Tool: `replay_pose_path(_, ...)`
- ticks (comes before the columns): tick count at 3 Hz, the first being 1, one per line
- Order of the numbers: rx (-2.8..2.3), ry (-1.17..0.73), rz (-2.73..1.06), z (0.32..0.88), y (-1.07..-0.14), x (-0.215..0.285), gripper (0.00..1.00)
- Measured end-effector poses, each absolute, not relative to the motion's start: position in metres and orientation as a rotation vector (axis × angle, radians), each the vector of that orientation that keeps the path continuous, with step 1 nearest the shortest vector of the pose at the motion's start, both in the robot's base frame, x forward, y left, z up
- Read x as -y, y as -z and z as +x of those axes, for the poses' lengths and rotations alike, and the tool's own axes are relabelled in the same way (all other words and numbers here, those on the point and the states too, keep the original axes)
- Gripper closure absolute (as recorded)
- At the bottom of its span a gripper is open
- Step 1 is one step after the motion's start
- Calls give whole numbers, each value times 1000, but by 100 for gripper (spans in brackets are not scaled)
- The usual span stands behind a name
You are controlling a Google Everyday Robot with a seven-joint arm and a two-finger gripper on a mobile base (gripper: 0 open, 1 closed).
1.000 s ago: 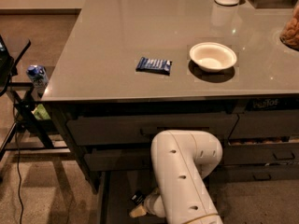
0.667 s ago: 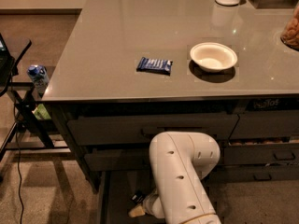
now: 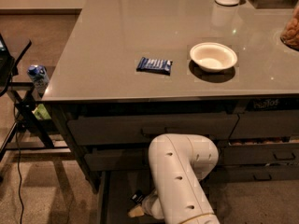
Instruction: Pick rxbar chocolate from bottom drawer and place on counter
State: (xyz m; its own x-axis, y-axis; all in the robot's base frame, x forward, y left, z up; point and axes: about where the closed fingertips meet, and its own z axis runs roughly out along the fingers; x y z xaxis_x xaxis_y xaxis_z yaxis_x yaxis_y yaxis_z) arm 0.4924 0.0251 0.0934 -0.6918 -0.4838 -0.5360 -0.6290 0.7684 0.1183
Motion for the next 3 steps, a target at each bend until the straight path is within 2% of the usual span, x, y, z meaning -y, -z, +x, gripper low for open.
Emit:
replay_pose_path(1, -2478, -404, -836, 492, -93, -25, 19)
replay_pose_path(3, -2478, -404, -836, 492, -93, -25, 66)
